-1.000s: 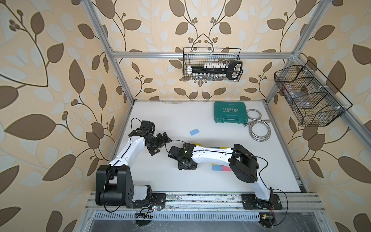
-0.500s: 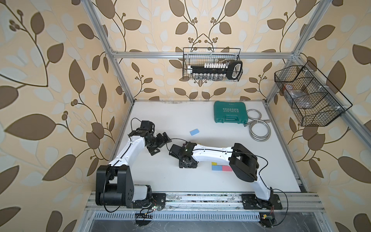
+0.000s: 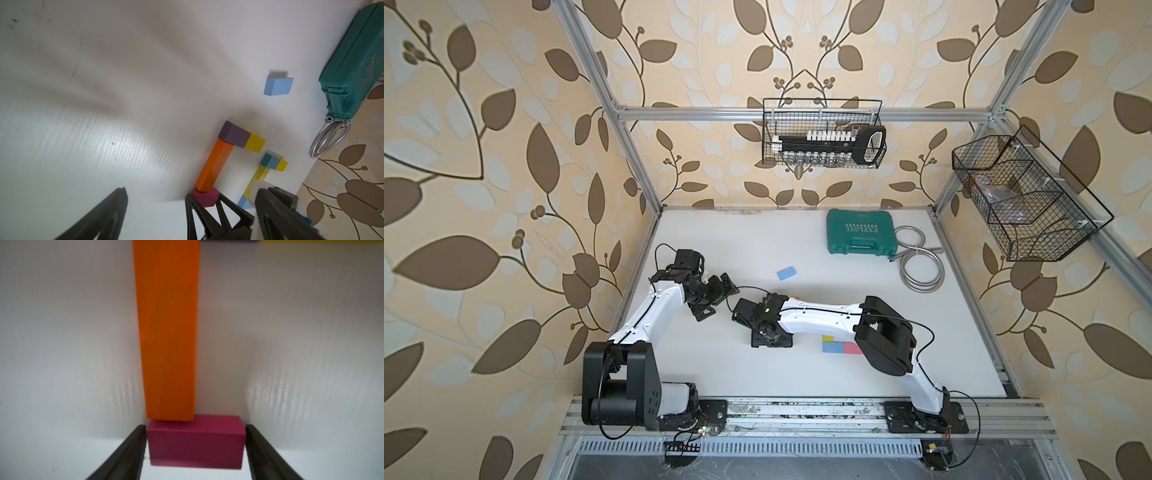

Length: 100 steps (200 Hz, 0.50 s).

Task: Assemble the letter c with building blocks
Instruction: Assemble the building block at the center of the board.

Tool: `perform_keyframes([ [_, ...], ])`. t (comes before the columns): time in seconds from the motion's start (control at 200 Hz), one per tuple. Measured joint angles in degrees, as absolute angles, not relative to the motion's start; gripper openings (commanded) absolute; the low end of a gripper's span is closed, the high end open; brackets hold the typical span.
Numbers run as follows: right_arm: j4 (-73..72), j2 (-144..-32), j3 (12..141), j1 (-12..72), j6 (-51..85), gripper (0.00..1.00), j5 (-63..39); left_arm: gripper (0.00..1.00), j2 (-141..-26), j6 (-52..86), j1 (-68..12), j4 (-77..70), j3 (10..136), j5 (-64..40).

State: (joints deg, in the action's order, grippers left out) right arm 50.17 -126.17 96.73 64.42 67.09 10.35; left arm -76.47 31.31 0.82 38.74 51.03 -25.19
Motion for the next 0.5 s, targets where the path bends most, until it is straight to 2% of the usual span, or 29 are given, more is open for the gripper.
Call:
perform_keyframes([
  [0.12, 50.26, -126.17, 96.73, 64.42, 67.09, 0.71, 10.44, 0.99, -76.47, 31.31, 0.82, 38.74, 51.03, -25.19],
  [0.325, 50.37, -126.17, 96.73, 64.36, 67.05, 0.58, 10.55, 0.99, -76.47, 31.35, 0.82, 38.72, 51.05, -25.23],
  [0.5, 50.33, -126.17, 96.73, 64.36, 67.09, 0.53, 10.59, 0.99, -76.47, 31.40, 0.82, 38.68, 51.03, -25.43],
])
